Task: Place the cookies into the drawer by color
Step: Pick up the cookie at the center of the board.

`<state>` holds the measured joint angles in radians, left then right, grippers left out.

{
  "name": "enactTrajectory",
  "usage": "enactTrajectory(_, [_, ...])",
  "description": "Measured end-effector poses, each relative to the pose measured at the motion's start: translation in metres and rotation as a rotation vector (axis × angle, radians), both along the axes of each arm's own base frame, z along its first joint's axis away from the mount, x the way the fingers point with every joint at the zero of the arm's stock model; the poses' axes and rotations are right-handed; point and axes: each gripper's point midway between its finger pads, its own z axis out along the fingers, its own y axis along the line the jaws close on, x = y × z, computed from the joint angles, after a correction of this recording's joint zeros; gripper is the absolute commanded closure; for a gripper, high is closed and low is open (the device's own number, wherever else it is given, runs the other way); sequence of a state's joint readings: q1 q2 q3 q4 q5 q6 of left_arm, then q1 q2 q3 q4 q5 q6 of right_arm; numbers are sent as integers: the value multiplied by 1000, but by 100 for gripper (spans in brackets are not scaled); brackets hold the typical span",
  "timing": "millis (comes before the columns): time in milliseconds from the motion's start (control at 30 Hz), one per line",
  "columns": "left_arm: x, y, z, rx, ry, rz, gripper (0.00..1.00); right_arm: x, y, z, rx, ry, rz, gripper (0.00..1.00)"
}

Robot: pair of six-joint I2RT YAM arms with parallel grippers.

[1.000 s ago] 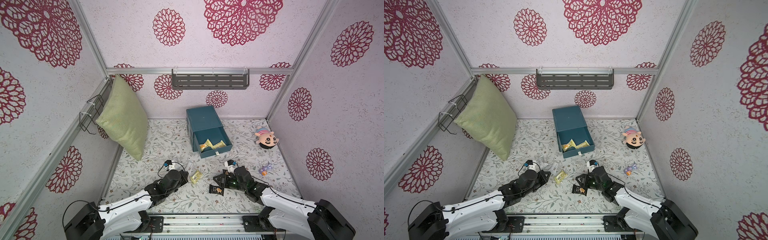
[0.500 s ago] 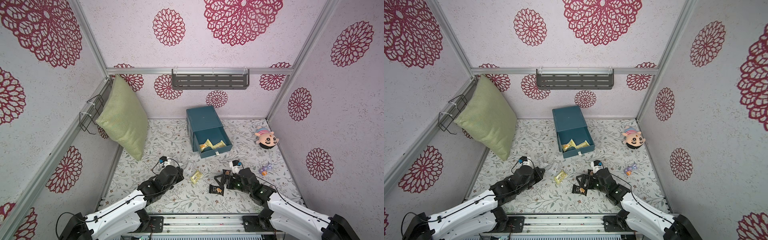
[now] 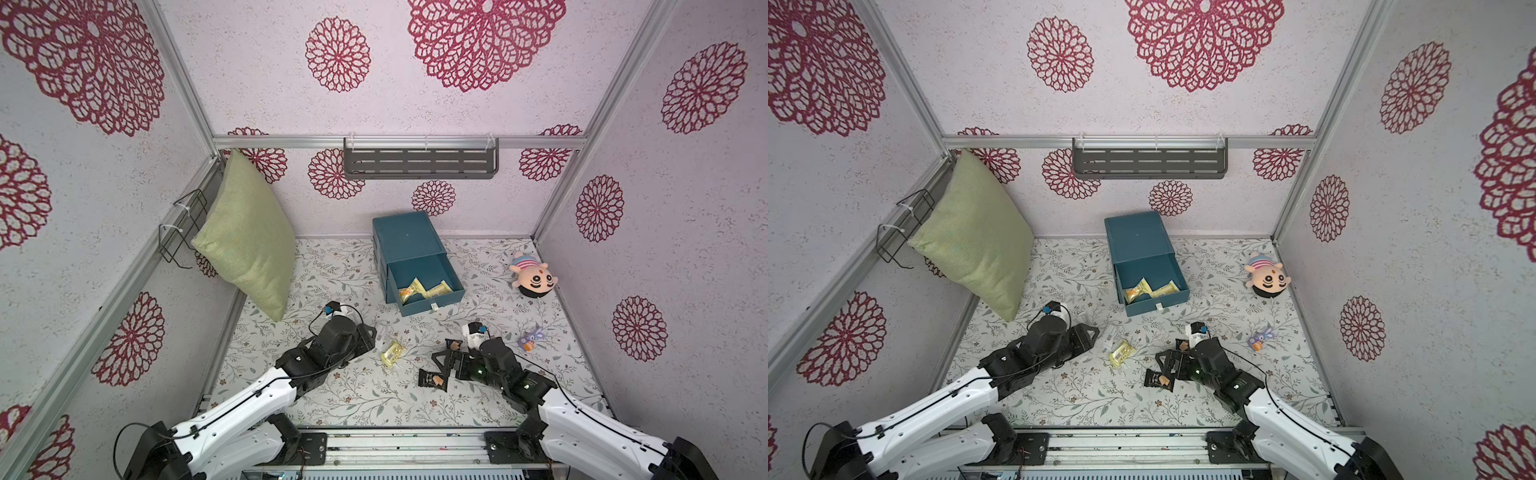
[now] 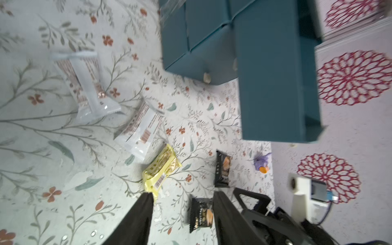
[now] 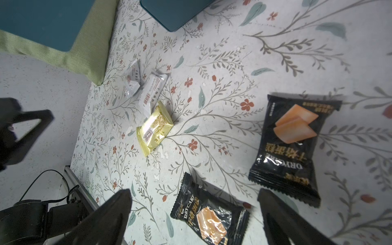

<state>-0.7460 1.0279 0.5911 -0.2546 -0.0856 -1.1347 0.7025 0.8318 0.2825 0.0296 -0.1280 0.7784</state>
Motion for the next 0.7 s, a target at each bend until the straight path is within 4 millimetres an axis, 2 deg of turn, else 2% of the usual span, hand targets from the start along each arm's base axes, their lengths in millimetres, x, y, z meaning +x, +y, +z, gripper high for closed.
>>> enactTrajectory(100, [-9,-2,-39,5,88,-14,44,0,1,-3,-2,11,5,1])
enactTrajectory(200, [-13,-7,-61,-11,138,-16,45,0,2,-4,-1,13,7,1])
enactTrajectory(433, [-7,-17,-87,-83,168,3,49,0,4,-2,9,13,9,1])
enactTrajectory(700, [6,-26,-110,-144,206,33,63,-1,5,-1,16,15,17,1])
